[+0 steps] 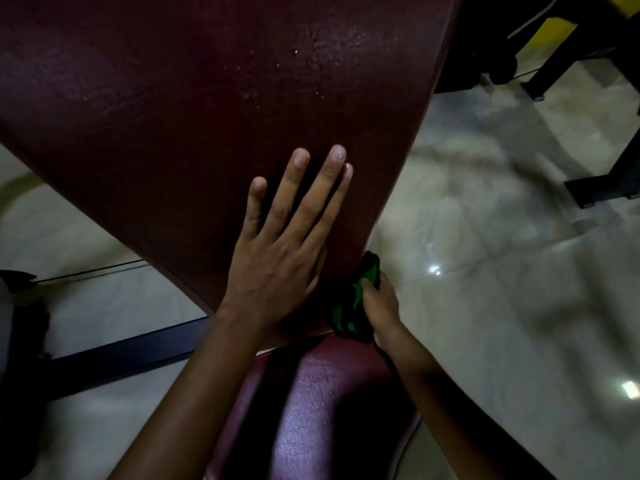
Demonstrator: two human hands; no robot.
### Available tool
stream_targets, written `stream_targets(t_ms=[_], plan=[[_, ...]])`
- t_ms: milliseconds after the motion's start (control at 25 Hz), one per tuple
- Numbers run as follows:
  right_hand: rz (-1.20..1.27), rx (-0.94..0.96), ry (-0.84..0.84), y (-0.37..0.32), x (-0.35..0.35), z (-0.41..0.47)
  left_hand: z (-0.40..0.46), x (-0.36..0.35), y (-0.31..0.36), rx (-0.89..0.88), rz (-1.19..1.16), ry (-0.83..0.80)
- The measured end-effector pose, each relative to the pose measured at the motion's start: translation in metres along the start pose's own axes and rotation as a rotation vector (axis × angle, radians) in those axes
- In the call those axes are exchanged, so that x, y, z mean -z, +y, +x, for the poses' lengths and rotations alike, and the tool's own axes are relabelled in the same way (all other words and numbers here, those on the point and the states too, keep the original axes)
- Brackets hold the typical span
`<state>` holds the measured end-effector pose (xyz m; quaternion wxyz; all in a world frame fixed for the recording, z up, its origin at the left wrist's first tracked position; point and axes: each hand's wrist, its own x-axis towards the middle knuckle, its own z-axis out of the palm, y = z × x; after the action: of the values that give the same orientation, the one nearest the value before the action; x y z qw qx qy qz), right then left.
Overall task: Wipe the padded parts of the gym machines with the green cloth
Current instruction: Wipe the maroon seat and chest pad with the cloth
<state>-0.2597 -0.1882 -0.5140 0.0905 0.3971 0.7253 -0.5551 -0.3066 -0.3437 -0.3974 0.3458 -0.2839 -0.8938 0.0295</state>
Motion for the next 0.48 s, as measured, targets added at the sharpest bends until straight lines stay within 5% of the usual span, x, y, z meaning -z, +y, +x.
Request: stream_targets(t_ms=[280, 480], plan=[[0.144, 0.135, 0.081, -0.015, 0.012, 0.004, -0.026, -0.012, 0.004, -0.034, 0.0, -0.044], [0.278, -0.344, -0.148, -0.003, 0.004, 0.023, -0.028, -0.013, 0.01, -0.006, -0.024, -0.052]])
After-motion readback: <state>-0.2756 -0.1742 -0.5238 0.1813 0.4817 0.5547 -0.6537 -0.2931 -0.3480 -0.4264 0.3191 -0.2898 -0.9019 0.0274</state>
